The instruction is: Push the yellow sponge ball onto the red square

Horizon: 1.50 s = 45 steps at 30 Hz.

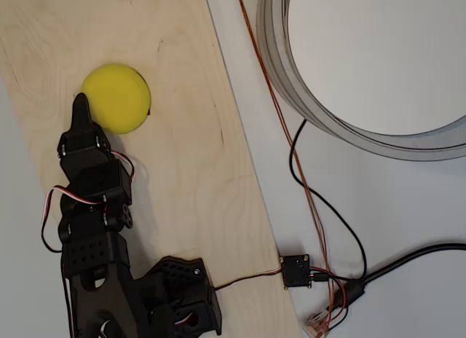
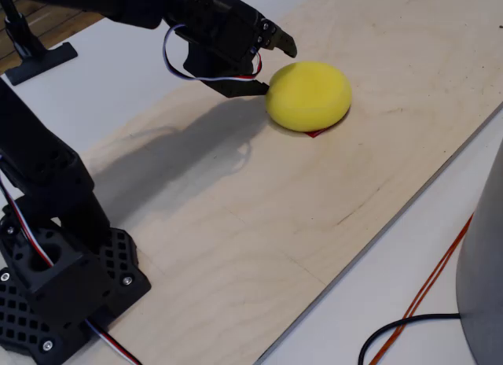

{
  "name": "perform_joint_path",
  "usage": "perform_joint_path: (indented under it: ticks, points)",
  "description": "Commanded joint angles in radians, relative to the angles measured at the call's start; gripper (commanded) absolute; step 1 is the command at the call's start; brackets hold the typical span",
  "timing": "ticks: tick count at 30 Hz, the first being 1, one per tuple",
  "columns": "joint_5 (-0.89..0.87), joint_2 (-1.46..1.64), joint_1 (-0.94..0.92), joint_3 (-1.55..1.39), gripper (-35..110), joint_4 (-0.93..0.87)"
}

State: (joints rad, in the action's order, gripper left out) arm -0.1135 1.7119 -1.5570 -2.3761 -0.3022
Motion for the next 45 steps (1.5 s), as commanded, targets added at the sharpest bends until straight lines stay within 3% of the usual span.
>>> perform_joint_path:
  ticks: [1,15,33,45]
  points:
    - [0.005,0.005,-0.054,-0.012,21,0.012]
    - [0.009,0.025,-0.075,-0.058,20,0.066]
    - [-0.117,0.207,0.014,-0.118,20,0.081]
    - [0.124,0.255,-0.109,-0.04,19,0.195]
